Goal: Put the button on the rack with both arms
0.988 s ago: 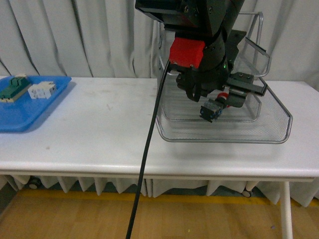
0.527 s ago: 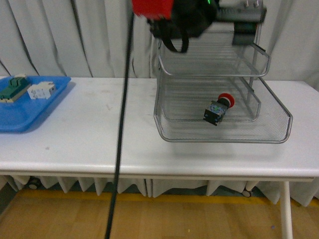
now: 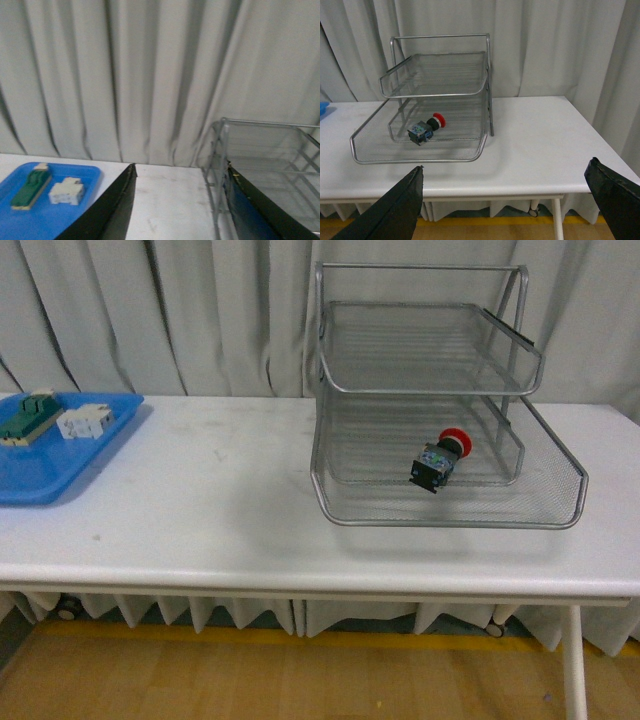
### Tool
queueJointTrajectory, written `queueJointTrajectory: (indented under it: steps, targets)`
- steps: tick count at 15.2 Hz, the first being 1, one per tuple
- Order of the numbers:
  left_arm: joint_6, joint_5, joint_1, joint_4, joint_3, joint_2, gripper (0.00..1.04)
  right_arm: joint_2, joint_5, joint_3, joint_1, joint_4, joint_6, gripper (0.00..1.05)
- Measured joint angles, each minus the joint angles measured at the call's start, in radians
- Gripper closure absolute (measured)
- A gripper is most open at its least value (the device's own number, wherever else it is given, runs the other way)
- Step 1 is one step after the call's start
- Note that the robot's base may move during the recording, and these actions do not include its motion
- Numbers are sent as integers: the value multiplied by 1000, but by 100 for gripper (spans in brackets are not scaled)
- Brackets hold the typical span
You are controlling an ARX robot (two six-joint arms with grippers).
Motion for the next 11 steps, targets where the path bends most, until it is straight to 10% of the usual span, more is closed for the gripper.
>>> queueJointTrajectory:
  steps: [5,11]
  targets:
    - [4,137,116,114,-431,-222,103,0,0,0,0,0,0,6]
    - [4,241,228,105,-676,-480,103,0,0,0,0,0,0,6]
